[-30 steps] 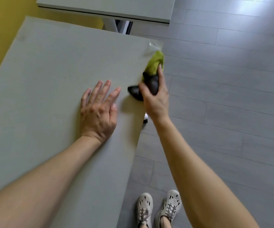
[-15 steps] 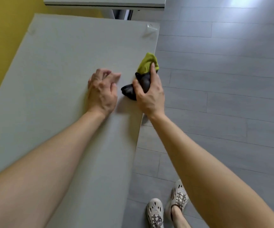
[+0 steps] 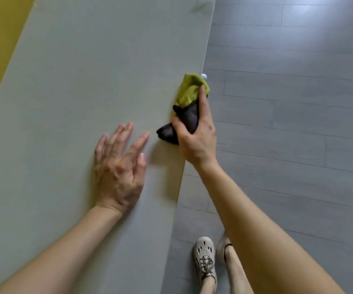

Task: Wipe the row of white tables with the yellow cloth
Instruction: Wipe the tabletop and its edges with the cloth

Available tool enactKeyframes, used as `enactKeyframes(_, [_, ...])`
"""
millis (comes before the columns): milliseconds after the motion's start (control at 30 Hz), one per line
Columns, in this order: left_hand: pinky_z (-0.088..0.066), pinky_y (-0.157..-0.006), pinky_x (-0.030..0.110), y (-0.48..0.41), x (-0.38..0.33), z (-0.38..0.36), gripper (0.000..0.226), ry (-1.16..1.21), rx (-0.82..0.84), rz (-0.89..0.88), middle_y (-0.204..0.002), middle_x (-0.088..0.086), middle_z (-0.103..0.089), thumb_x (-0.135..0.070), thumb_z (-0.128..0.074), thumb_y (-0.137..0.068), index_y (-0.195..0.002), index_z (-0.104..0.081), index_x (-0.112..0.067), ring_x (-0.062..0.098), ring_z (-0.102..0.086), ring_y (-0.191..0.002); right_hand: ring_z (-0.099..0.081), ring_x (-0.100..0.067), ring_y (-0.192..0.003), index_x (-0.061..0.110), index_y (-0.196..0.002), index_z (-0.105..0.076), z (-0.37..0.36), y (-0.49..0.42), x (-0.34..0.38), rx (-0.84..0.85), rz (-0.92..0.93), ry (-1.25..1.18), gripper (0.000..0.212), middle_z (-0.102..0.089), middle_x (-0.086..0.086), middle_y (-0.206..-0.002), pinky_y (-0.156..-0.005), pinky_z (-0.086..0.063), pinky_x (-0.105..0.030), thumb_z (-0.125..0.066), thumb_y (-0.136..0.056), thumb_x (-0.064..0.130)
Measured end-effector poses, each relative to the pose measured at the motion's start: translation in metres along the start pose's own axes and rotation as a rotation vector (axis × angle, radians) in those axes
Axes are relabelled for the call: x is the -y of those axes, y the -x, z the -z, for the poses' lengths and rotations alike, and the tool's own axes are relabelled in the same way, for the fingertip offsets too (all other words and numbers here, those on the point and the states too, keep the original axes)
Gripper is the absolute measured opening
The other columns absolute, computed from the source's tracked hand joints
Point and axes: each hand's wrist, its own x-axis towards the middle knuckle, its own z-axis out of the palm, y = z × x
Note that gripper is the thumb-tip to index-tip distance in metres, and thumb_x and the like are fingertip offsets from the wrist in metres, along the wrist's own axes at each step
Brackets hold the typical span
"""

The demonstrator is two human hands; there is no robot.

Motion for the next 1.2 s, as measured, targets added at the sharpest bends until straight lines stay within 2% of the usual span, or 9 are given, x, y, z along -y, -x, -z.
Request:
enactKeyframes(67, [-0.025, -0.131, 0.058, 0.001, -0.001, -0.001, 0.049, -0.001, -0.003, 0.005, -0.168, 0.009, -0.048, -0.029, -0.050, -0.105, -0.153, -0.063, -0.027, 0.027, -0.041, -0.159, -0.051, -0.012, -0.144, 0.042, -0.172, -0.021, 0.000, -0.039, 0.007, -0.042, -0.046, -0.001, 0.097, -0.047, 0.013, -0.168, -0.108, -0.040, -0.023, -0.077, -0.094, 0.034])
enactKeyframes(133, [-0.025, -0.131, 0.058, 0.000, -0.003, -0.001, 0.050, -0.008, -0.005, 0.004, -0.168, 0.009, -0.048, -0.030, -0.052, -0.104, -0.153, -0.063, -0.027, 0.028, -0.042, -0.159, -0.048, -0.009, -0.148, 0.038, -0.172, -0.027, 0.002, -0.035, 0.007, -0.031, -0.017, -0.013, 0.092, -0.046, 0.013, -0.169, -0.114, -0.042, -0.025, -0.074, -0.093, 0.034])
enactKeyframes(367, [-0.024, -0.132, 0.057, 0.000, -0.006, 0.001, 0.050, -0.029, -0.017, 0.002, -0.168, 0.010, -0.048, -0.032, -0.050, -0.105, -0.152, -0.063, -0.026, 0.030, -0.042, -0.158, -0.037, -0.005, -0.159, 0.022, -0.171, -0.031, 0.009, 0.147, -0.018, 0.099, 0.044, -0.082, 0.087, -0.039, 0.007, -0.173, -0.125, -0.033, -0.019, -0.072, -0.094, 0.024])
enactKeyframes(500, [-0.025, -0.131, 0.058, 0.000, -0.006, 0.002, 0.051, -0.035, -0.015, 0.007, -0.168, 0.010, -0.048, -0.033, -0.051, -0.103, -0.152, -0.064, -0.028, 0.030, -0.043, -0.157, -0.038, -0.007, -0.158, 0.024, -0.172, -0.030, 0.005, 0.058, -0.009, 0.056, 0.047, -0.031, 0.092, -0.037, 0.009, -0.174, -0.122, -0.032, -0.018, -0.072, -0.091, 0.035])
enactKeyframes(600, [-0.025, -0.131, 0.057, 0.001, -0.006, 0.002, 0.051, -0.033, -0.015, 0.015, -0.167, 0.009, -0.049, -0.033, -0.051, -0.102, -0.152, -0.063, -0.030, 0.029, -0.042, -0.157, -0.044, -0.012, -0.152, 0.034, -0.172, -0.029, 0.004, -0.012, 0.009, -0.005, -0.008, 0.007, 0.094, -0.041, 0.012, -0.172, -0.121, -0.040, -0.031, -0.067, -0.086, 0.042])
enactKeyframes(700, [-0.023, -0.131, 0.056, -0.001, -0.006, 0.002, 0.051, -0.034, -0.006, 0.020, -0.168, 0.008, -0.048, -0.034, -0.052, -0.102, -0.152, -0.062, -0.031, 0.028, -0.041, -0.158, -0.047, -0.011, -0.150, 0.035, -0.171, -0.032, 0.005, 0.013, 0.006, -0.001, -0.015, -0.003, 0.091, -0.045, 0.012, -0.170, -0.122, -0.043, -0.038, -0.066, -0.087, 0.040])
enactKeyframes(867, [-0.023, -0.131, 0.057, -0.001, -0.005, 0.001, 0.050, -0.027, -0.003, 0.020, -0.167, 0.010, -0.049, -0.036, -0.049, -0.103, -0.151, -0.063, -0.029, 0.029, -0.041, -0.158, -0.034, -0.004, -0.160, 0.027, -0.172, -0.028, 0.012, 0.206, -0.020, 0.135, 0.018, -0.068, 0.090, -0.038, 0.008, -0.174, -0.128, -0.031, -0.022, -0.071, -0.093, 0.025])
enactKeyframes(1000, [-0.022, -0.133, 0.055, 0.005, -0.003, 0.005, 0.049, 0.024, 0.028, 0.031, -0.169, 0.012, -0.047, -0.034, -0.045, -0.108, -0.153, -0.061, -0.027, 0.029, -0.041, -0.159, -0.033, -0.008, -0.160, 0.022, -0.172, -0.028, 0.010, 0.183, -0.015, 0.127, 0.034, -0.008, 0.093, -0.035, 0.002, -0.173, -0.123, -0.022, -0.009, -0.073, -0.091, 0.031])
enactKeyframes(1200, [-0.028, -0.130, 0.057, 0.111, -0.021, 0.044, 0.048, 0.026, 0.067, 0.100, -0.167, 0.014, -0.048, -0.031, -0.052, -0.108, -0.155, -0.059, -0.024, 0.032, -0.042, -0.158, -0.041, -0.014, -0.155, 0.035, -0.170, -0.032, -0.002, 0.060, 0.004, -0.025, -0.053, -0.021, 0.093, -0.041, 0.009, -0.172, -0.128, -0.036, -0.042, -0.070, -0.085, 0.039])
